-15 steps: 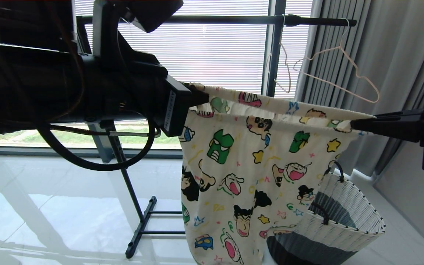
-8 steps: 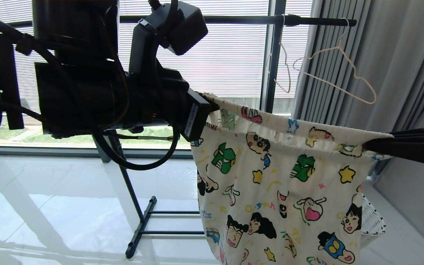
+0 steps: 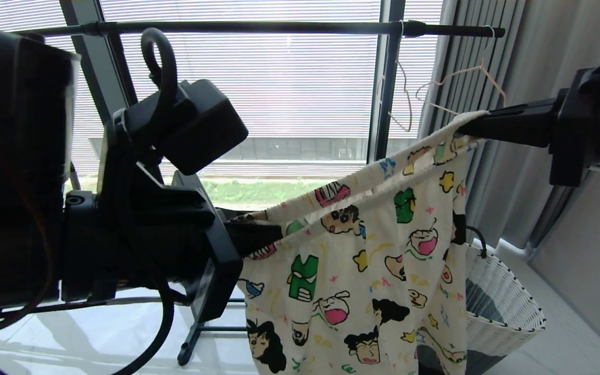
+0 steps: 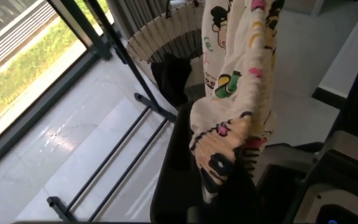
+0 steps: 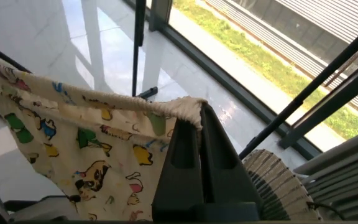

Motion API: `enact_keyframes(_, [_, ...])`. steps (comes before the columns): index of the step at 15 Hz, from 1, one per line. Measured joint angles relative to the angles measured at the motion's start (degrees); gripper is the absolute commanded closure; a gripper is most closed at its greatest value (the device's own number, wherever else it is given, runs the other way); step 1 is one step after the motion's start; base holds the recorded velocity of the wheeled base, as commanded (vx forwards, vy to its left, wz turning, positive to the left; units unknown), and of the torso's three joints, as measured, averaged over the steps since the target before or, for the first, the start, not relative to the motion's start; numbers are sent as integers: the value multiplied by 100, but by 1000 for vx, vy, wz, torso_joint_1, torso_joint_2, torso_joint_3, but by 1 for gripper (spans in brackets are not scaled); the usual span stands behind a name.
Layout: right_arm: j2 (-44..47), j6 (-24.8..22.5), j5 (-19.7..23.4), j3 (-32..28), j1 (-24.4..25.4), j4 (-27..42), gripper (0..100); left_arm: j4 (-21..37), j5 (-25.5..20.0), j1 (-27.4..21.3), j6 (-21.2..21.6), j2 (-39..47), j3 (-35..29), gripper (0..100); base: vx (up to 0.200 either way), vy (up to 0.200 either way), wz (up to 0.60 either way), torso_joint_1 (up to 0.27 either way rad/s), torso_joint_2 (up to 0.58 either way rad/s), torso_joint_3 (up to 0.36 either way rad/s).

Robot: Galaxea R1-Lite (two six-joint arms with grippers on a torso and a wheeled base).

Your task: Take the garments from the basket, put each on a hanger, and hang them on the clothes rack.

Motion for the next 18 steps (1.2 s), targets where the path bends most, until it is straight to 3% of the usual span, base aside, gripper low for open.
enact_keyframes(2, [223,-9,1,-187,13,2,100,-2,416,-405,-279,-190,173,100,0,0,0,0,0,0])
enact_keyframes(7, [374,-11,-5,-221,16,24,100,-9,495,-618,-265,-317,232,100,0,0,0,0,0,0])
enact_keyframes(10, [179,-9,-16,-88,5,297,100,-20,472,-149,-57,-221,-72,100,0,0,0,0,0,0])
enact_keyframes(13, [-297,-11,-11,332,-9,673,100,-28,378,315,59,122,-783,100,0,0,0,0,0,0])
enact_keyframes(18, [-690,-28,-22,631,-6,697,100,-17,246,312,69,391,-973,100,0,0,0,0,0,0])
